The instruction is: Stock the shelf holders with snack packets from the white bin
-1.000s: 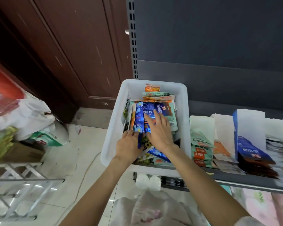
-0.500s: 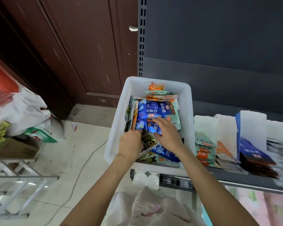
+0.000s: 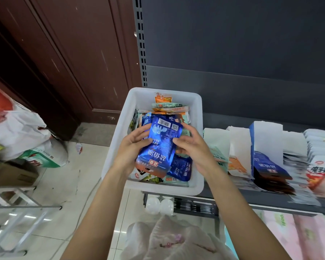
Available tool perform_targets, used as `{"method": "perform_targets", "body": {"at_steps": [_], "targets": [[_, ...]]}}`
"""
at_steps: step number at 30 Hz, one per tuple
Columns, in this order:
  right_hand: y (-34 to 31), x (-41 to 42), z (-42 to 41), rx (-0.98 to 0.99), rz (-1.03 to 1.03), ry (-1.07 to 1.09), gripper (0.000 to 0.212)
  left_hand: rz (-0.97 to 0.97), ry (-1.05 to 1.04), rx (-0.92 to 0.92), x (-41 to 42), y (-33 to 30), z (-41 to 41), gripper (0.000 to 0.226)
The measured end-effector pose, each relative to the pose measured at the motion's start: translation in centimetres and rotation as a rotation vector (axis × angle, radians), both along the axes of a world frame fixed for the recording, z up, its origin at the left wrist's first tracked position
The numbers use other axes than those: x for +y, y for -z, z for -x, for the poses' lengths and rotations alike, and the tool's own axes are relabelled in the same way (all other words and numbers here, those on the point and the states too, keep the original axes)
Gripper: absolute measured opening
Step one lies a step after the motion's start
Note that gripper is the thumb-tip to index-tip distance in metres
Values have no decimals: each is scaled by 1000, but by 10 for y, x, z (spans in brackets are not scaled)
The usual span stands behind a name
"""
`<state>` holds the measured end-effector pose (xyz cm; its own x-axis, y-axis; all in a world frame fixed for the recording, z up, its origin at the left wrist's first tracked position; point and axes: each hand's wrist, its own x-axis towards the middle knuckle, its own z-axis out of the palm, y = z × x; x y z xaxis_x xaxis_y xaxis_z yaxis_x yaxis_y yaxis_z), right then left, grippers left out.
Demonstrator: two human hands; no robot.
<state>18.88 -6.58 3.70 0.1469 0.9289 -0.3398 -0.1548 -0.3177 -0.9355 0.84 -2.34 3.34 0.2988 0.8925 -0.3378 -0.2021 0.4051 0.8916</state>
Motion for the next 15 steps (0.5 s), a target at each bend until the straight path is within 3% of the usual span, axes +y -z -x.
{"method": "perform_targets", "body": {"at_steps": [6,10,13,15], "targets": [[-7,-12,-16,-162,-119,45,46,-134,14,220,-11,-6,-27,40],[-14,-22,-23,-281,-226,4,40,-120,19,182,-10,-11,-43,49],[-19,-41,-39,-478,-421,-248,58,2,-108,151,-4,-6,-51,45],[-13,-52,-47,-804,-450,-457,70,67,-140,169,-1,0,-57,40]]}}
